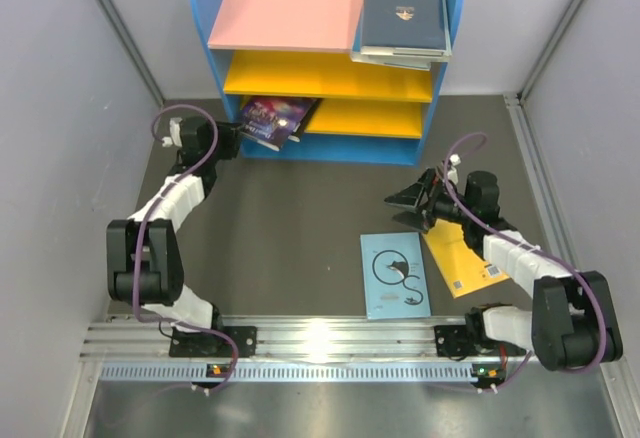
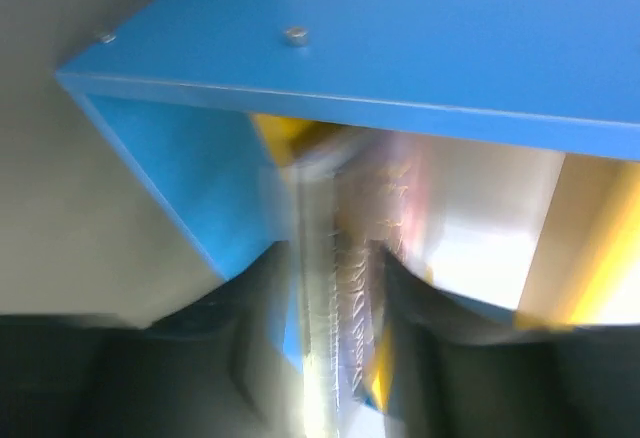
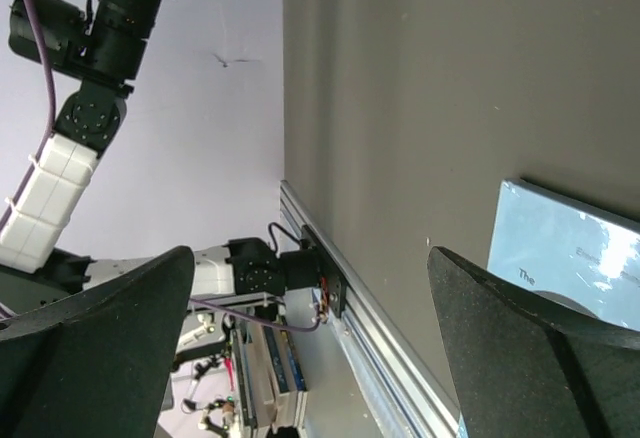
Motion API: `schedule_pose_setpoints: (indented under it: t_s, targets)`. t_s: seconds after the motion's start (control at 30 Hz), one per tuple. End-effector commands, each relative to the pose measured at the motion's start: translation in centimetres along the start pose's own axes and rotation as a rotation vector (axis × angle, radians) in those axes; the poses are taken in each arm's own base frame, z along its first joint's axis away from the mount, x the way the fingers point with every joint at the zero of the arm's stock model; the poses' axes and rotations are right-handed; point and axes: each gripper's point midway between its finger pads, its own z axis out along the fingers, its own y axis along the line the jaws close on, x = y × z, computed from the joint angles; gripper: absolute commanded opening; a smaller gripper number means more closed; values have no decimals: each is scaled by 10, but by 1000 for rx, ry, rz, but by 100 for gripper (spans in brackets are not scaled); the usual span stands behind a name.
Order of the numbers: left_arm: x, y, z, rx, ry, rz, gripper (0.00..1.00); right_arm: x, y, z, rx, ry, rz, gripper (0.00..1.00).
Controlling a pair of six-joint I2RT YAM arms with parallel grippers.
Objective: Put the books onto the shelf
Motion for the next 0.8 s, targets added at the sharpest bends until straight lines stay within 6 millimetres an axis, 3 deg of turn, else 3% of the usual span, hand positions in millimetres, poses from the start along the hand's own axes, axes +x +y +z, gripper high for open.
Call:
schedule_pose_setpoints:
  t_s: [0.0, 0.07, 0.13, 0.33, 0.4, 0.43, 0.57, 0.67, 0.73, 0.77]
  targets:
    - [15, -19, 9, 80, 54, -27, 37, 0, -3, -11, 10, -14, -39, 100]
    - [21, -22, 13, 92, 69, -36, 24, -1, -6, -13, 12, -17, -35, 100]
    - [31, -22, 19, 88, 89, -34, 19, -4, -10, -16, 20, -25, -23, 100]
    - [40, -30, 25, 81, 77, -39, 20, -11, -11, -19, 19, -32, -30, 100]
    - [39, -30, 25, 77, 71, -37, 30, -13, -13, -19, 28, -30, -30, 100]
    - [39, -29, 25, 68, 71, -36, 50, -13, -14, -19, 36, -25, -38, 100]
    - [39, -28, 16, 40, 89, -9, 88, -16, -36, -21, 157, -18, -29, 100]
    - [36, -25, 6, 14, 96, 38, 96, -12, -50, -26, 245, -7, -42, 100]
    - [32, -23, -2, 0, 96, 57, 97, -14, -52, -31, 281, -24, -85, 100]
    - [28, -29, -9, 13, 95, 82, 97, -10, -62, -37, 352, -29, -61, 100]
